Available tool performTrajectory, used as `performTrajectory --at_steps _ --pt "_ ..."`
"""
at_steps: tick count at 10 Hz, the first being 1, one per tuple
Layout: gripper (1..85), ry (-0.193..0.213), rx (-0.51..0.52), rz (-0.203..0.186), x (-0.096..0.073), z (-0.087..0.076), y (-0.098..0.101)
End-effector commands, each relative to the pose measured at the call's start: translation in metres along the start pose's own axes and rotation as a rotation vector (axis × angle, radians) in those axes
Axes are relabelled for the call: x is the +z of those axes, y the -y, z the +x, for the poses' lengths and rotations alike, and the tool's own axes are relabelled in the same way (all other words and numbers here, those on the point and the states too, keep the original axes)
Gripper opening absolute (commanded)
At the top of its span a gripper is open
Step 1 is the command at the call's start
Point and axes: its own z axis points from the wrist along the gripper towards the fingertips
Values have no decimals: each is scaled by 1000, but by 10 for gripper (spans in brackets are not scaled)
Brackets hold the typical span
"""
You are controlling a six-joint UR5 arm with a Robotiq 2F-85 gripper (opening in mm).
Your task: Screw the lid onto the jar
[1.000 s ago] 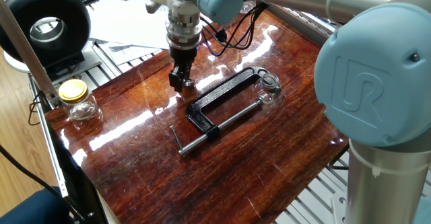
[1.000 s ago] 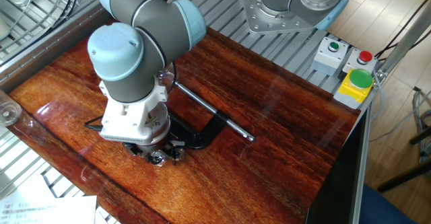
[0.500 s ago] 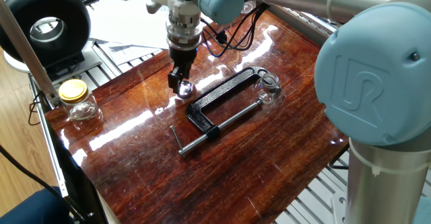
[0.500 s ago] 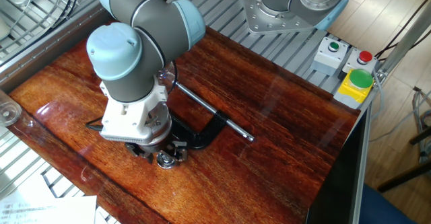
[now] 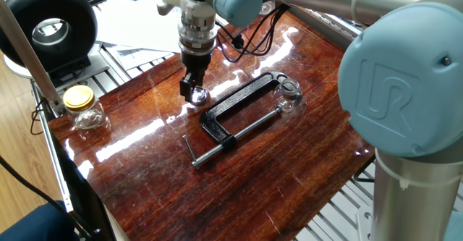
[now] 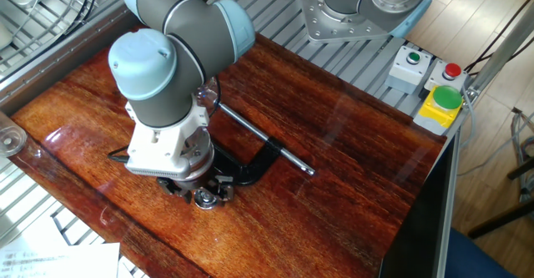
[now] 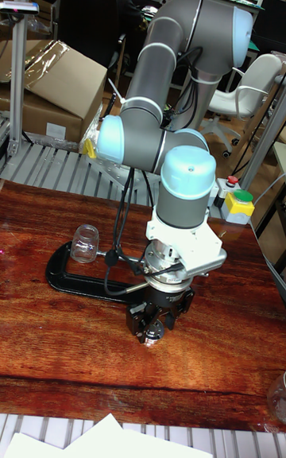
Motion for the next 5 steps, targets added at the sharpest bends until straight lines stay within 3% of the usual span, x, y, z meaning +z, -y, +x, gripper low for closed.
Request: performTrajectory --at_steps 1,3,5 --pt "627 14 1 -5 3 1 1" --pt "600 10 5 -2 3 3 3" --pt "483 -5 26 16 3 7 4"
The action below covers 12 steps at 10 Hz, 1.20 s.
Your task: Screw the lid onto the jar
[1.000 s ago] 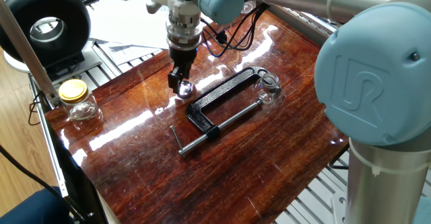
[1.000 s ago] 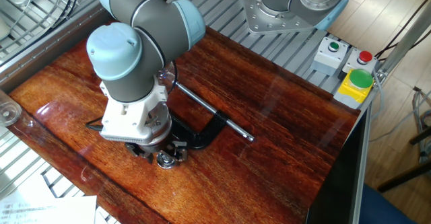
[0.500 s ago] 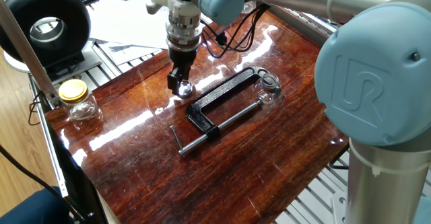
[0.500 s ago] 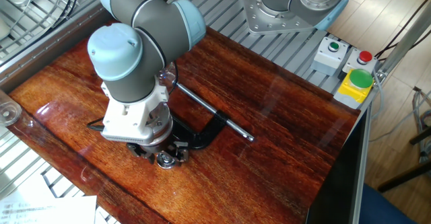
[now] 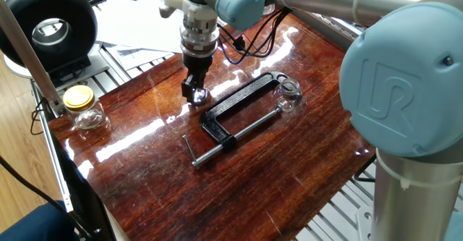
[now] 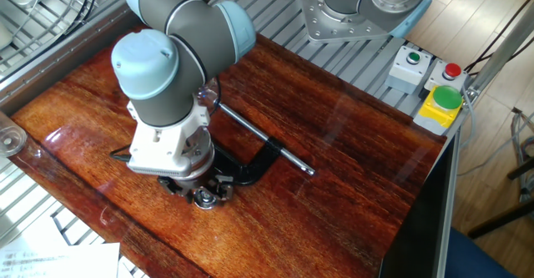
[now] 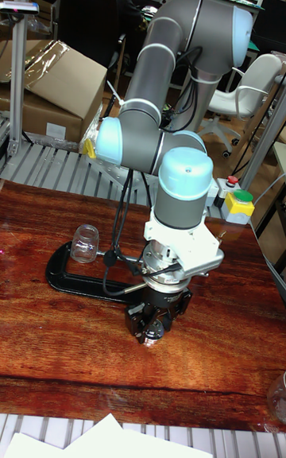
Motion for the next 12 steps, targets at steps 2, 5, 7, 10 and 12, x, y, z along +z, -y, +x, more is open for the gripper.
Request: performTrajectory --at_steps 2,5,7,10,12 --pt "393 -24 36 18 -8 6 2" --pt "250 -58 41 32 -32 9 4" --pt "73 -95 22 31 -67 16 12" --pt "17 -121 -75 3 -138 39 30" --pt "17 -124 -167 -5 -175 67 47"
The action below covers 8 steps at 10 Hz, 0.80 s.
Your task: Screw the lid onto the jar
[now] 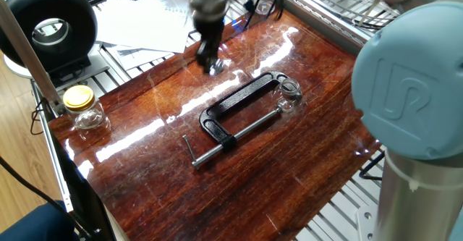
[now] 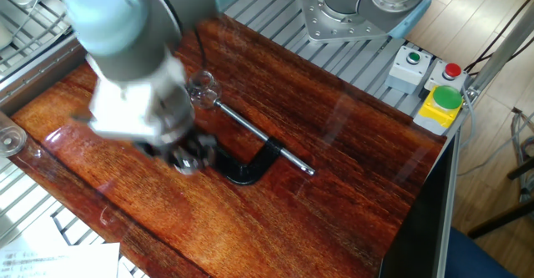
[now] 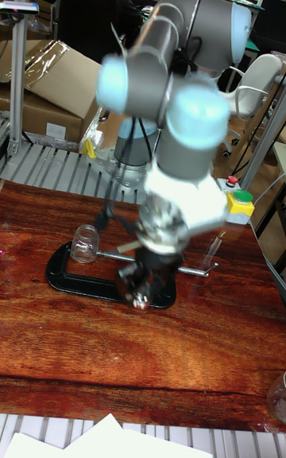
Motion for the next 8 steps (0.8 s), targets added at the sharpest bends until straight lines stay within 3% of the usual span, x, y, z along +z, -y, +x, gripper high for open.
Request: performTrajectory --at_steps 1,3,6,8 --pt "17 -3 -123 -16 -56 54 15" --pt "17 4 -223 -1 -58 89 19" --pt "17 -3 -413 11 -34 124 27" --pt "17 -25 -467 24 -22 132 24"
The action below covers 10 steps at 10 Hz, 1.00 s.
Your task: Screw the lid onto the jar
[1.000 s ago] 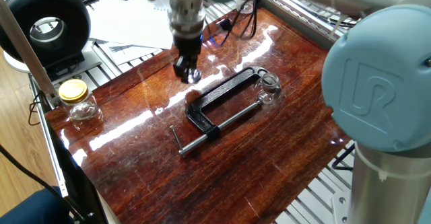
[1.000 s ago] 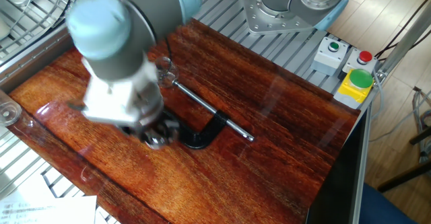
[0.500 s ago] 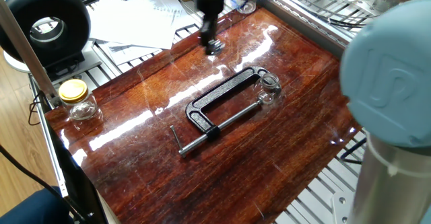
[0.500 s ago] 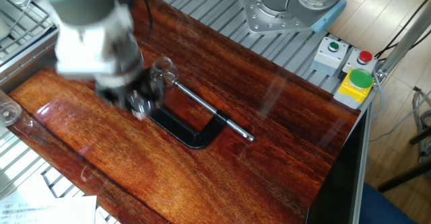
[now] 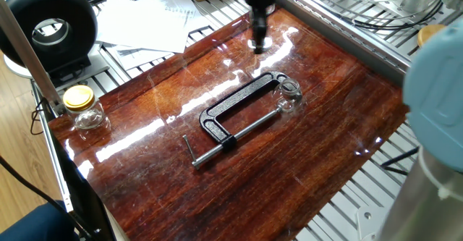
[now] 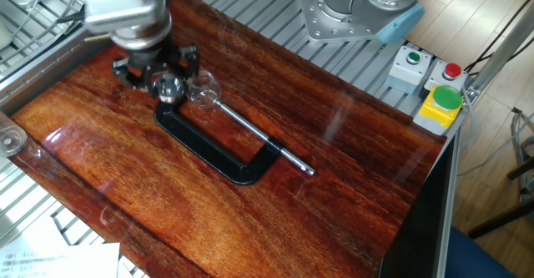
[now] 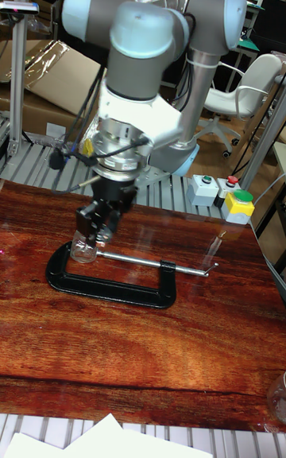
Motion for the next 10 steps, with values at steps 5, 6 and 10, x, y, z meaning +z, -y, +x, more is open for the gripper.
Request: performTrajectory --at_steps 5,6,10 --pt "17 -24 -103 27 12 17 -5" --pt "17 -24 -50 -10 12 17 -14" --pt "17 4 54 -47 20 16 -26"
